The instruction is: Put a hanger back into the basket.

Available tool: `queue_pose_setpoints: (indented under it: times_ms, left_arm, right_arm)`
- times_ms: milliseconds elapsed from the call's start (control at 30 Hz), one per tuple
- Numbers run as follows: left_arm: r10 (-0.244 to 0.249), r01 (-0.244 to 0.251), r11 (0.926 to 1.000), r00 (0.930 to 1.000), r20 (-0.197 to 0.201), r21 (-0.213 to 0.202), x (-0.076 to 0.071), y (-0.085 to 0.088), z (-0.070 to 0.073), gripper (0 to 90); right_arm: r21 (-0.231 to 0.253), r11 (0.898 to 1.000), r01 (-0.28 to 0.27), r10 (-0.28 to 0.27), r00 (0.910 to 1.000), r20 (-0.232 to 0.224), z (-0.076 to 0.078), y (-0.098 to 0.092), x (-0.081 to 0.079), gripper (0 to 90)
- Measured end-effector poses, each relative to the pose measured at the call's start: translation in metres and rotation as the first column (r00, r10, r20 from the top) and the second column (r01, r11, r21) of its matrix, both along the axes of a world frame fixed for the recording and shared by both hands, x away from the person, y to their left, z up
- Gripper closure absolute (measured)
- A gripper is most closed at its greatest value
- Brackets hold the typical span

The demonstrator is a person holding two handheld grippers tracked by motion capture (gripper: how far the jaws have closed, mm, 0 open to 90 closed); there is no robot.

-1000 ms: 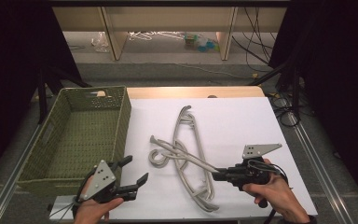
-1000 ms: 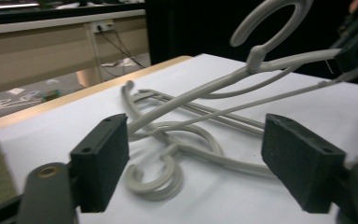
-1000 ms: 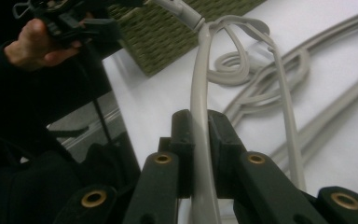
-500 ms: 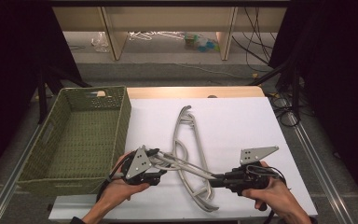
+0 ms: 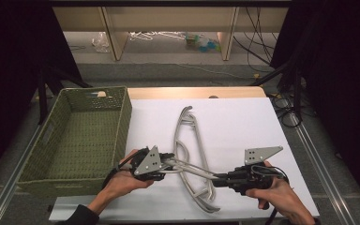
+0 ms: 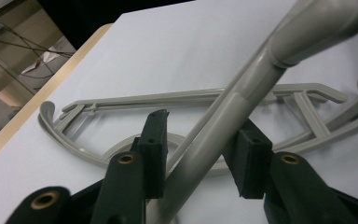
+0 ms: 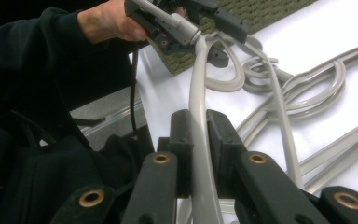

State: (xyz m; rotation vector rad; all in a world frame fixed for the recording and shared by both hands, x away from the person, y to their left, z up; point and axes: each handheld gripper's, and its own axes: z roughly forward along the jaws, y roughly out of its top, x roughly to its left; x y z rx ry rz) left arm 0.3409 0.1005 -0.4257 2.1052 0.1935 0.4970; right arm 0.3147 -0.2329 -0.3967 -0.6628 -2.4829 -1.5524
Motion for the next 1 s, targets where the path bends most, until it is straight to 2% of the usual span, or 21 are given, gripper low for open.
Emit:
queue_pose_setpoints:
  times_ms: [100, 167, 200, 233, 300, 333, 367, 433, 533, 567, 633, 667, 733, 767, 800, 833, 867, 900, 933, 967, 1000]
  left_arm:
    - [-0.025, 0.025, 0.9993, 0.9997, 0.006, 0.027, -0.004, -0.002, 0.003, 65.1]
    - [-0.040, 0.039, 0.9983, 0.9991, 0.011, 0.044, -0.006, -0.005, 0.006, 66.7]
    - [-0.044, 0.044, 0.9979, 0.9990, 0.011, 0.048, -0.006, -0.006, 0.007, 67.5]
    - [-0.052, 0.051, 0.9970, 0.9985, 0.014, 0.057, -0.007, -0.007, 0.008, 68.1]
    - [-0.057, 0.057, 0.9968, 0.9982, 0.014, 0.056, -0.009, -0.008, 0.010, 69.1]
    - [-0.059, 0.057, 0.9965, 0.9981, 0.020, 0.061, -0.009, -0.009, 0.010, 69.5]
    - [-0.057, 0.056, 0.9966, 0.9981, 0.022, 0.061, -0.008, -0.010, 0.011, 70.1]
    - [-0.060, 0.059, 0.9965, 0.9980, 0.019, 0.060, -0.007, -0.010, 0.012, 70.5]
    - [-0.061, 0.061, 0.9962, 0.9981, 0.006, 0.062, -0.007, -0.011, 0.015, 71.3]
    - [-0.063, 0.063, 0.9962, 0.9980, 0.003, 0.061, -0.007, -0.011, 0.015, 71.5]
    - [-0.072, 0.072, 0.9948, 0.9974, 0.004, 0.072, -0.007, -0.012, 0.016, 71.9]
    - [-0.075, 0.074, 0.9939, 0.9972, 0.006, 0.082, -0.007, -0.012, 0.017, 72.5]
    - [-0.080, 0.078, 0.9915, 0.9967, 0.013, 0.104, -0.006, -0.012, 0.018, 74.2]
    - [-0.067, 0.066, 0.9936, 0.9977, 0.010, 0.092, -0.006, -0.013, 0.019, 75.4]
    - [-0.058, 0.058, 0.9945, 0.9983, -0.007, 0.087, -0.005, -0.014, 0.019, 77.0]
    - [-0.056, 0.058, 0.9950, 0.9980, -0.029, 0.081, -0.004, -0.014, 0.019, 78.8]
    - [-0.039, 0.042, 0.9976, 0.9981, -0.048, 0.055, -0.002, -0.014, 0.019, 78.6]
    - [-0.039, 0.042, 0.9976, 0.9981, -0.048, 0.055, -0.002, -0.014, 0.019, 78.7]
    - [-0.031, 0.034, 0.9927, 0.9991, -0.030, 0.116, 0.000, -0.014, 0.019, 78.7]
    - [-0.008, 0.014, 0.9931, 0.9989, -0.046, 0.117, 0.000, -0.015, 0.018, 78.8]
    - [0.004, 0.002, 0.9957, 0.9982, -0.061, 0.092, 0.001, -0.015, 0.016, 78.7]
  right_arm:
    - [-0.006, 1.000, 0.010, -0.010, 0.9999, 0.008, 0.001, -0.002, 0.001, 74.8]
    - [-0.002, 1.000, 0.027, -0.027, 0.9981, 0.055, 0.003, -0.003, 0.002, 67.4]
    - [-0.034, 0.997, 0.062, -0.060, 0.9959, 0.067, 0.006, -0.004, 0.001, 64.2]
    - [-0.011, 0.998, 0.055, -0.054, 0.9958, 0.074, 0.006, -0.004, 0.002, 63.1]
    - [-0.029, 0.997, 0.072, -0.068, 0.9910, 0.115, 0.012, -0.004, 0.000, 57.8]
    - [-0.036, 0.996, 0.086, -0.081, 0.9894, 0.120, 0.013, -0.003, -0.001, 52.4]
    - [-0.042, 0.991, 0.128, -0.120, 0.9795, 0.162, 0.015, -0.002, 0.000, 43.0]
    - [-0.035, 0.982, 0.185, -0.177, 0.9685, 0.176, 0.018, -0.002, 0.001, 38.0]
    - [0.048, 0.976, 0.211, -0.216, 0.9599, 0.179, 0.021, -0.006, 0.004, 31.5]
    - [0.130, 0.972, 0.194, -0.215, 0.9606, 0.176, 0.020, -0.008, 0.006, 29.8]
    - [0.174, 0.964, 0.200, -0.225, 0.9639, 0.142, 0.022, -0.013, 0.008, 31.5]
    - [0.192, 0.952, 0.240, -0.265, 0.9567, 0.120, 0.024, -0.018, 0.009, 30.3]
    - [0.207, 0.940, 0.271, -0.297, 0.9487, 0.107, 0.024, -0.026, 0.013, 29.7]
    - [0.226, 0.932, 0.284, -0.311, 0.9460, 0.092, 0.024, -0.030, 0.014, 29.7]
    - [0.246, 0.918, 0.312, -0.340, 0.9369, 0.081, 0.024, -0.035, 0.016, 29.8]
    - [0.244, 0.911, 0.334, -0.363, 0.9274, 0.088, 0.024, -0.038, 0.016, 29.7]
    - [0.239, 0.907, 0.348, -0.376, 0.9228, 0.084, 0.025, -0.040, 0.016, 29.7]
    - [0.239, 0.907, 0.348, -0.376, 0.9228, 0.084, 0.025, -0.040, 0.016, 29.7]
    - [0.231, 0.903, 0.363, -0.394, 0.9129, 0.105, 0.026, -0.042, 0.015, 29.7]
    - [0.223, 0.900, 0.373, -0.407, 0.9041, 0.130, 0.026, -0.041, 0.014, 29.7]
    - [0.192, 0.907, 0.374, -0.402, 0.9057, 0.134, 0.028, -0.041, 0.013, 29.6]
